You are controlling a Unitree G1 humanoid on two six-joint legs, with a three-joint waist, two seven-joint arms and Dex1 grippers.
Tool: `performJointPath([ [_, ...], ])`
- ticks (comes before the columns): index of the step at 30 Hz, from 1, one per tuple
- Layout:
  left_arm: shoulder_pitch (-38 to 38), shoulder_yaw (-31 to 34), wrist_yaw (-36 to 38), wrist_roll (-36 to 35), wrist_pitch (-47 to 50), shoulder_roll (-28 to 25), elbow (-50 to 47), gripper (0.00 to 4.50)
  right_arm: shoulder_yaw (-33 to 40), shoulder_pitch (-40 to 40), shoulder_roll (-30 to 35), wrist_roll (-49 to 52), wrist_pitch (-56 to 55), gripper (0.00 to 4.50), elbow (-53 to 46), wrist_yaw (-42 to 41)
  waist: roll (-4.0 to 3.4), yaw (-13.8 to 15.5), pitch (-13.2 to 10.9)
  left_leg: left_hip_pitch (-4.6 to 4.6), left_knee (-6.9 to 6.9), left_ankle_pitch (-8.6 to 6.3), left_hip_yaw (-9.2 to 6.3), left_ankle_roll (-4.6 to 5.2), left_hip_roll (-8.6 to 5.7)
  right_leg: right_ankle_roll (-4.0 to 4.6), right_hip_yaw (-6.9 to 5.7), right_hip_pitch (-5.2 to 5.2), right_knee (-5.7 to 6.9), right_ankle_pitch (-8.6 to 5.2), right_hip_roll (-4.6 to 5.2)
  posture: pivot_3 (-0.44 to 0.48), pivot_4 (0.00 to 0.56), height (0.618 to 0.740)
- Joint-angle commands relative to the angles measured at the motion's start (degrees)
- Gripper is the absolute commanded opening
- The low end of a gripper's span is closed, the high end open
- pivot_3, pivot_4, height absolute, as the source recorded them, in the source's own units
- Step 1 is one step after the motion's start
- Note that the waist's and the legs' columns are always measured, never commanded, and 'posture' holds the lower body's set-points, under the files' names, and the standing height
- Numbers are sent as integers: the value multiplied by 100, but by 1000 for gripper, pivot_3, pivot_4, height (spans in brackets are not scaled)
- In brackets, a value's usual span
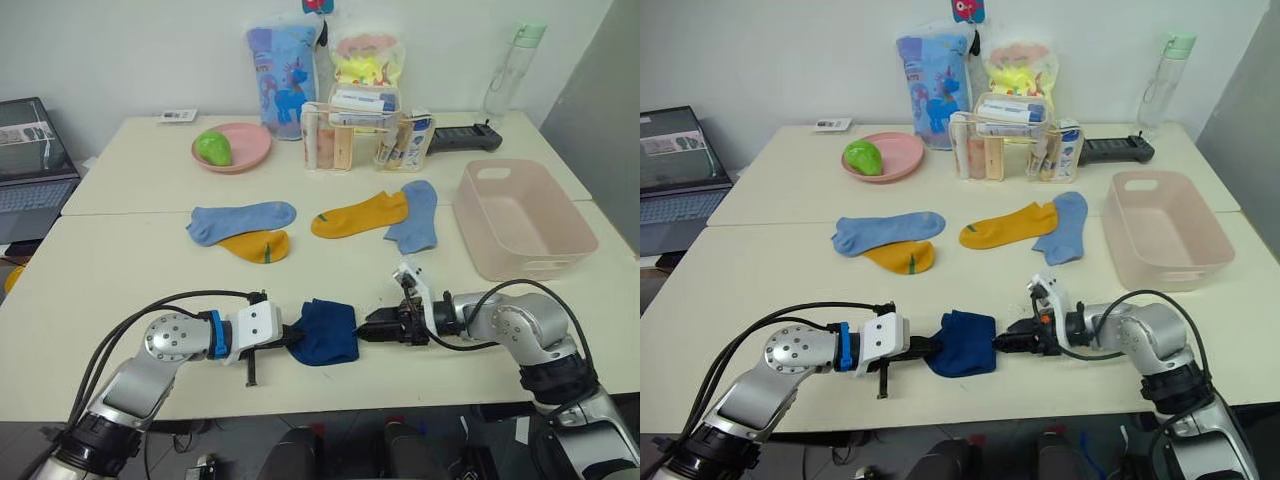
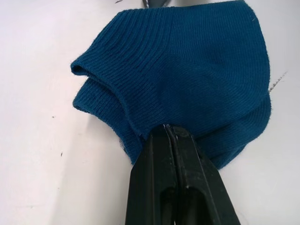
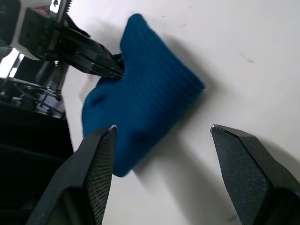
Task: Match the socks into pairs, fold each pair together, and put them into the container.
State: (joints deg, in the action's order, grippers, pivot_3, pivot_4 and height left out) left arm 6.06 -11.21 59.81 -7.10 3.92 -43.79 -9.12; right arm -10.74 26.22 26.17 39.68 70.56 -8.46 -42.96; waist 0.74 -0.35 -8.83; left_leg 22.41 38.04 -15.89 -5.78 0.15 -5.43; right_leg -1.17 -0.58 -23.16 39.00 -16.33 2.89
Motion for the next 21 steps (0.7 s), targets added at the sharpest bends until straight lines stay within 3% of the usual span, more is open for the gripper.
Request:
performJointPath([
  [1, -157, 1, -62, 149, 191, -93, 67, 0, -72, 103, -263, 163, 128, 3412, 143, -89, 1, -10, 5, -1, 0, 0, 0, 0, 0, 0, 0, 0, 0, 0, 0, 0, 150, 740],
  [8, -209, 74, -80, 63, 346, -85, -147, 0, 179, 448, -1214, 59, 128, 3412, 994, 224, -1, -25, 6, -4, -1, 0, 0, -1, 0, 0, 1, 0, 3, 0, -2, 0, 150, 740],
  [12, -209, 91, -115, 56, 415, -61, -183, 0, -67, 423, -1246, -135, -105, 3412, 1128, 104, -2, -32, 7, -4, -1, 1, 0, -1, 0, 0, 0, -1, 2, 0, -2, 0, 150, 740],
  [15, -198, 122, -122, -2, 488, -55, -230, 0, -22, 421, -1259, -118, -133, 2804, 1146, 99, -2, -53, 7, -5, -1, 1, 0, -1, 0, 0, 0, -1, 3, 0, -2, 0, 150, 740],
  [21, -172, 383, -85, -602, 779, 71, -566, 0, 87, 423, -1267, -192, -316, 697, 1138, 127, -2, -100, 7, -4, -1, 1, -2, -1, 0, 0, 0, -1, 3, 0, -2, 0, 150, 740],
])
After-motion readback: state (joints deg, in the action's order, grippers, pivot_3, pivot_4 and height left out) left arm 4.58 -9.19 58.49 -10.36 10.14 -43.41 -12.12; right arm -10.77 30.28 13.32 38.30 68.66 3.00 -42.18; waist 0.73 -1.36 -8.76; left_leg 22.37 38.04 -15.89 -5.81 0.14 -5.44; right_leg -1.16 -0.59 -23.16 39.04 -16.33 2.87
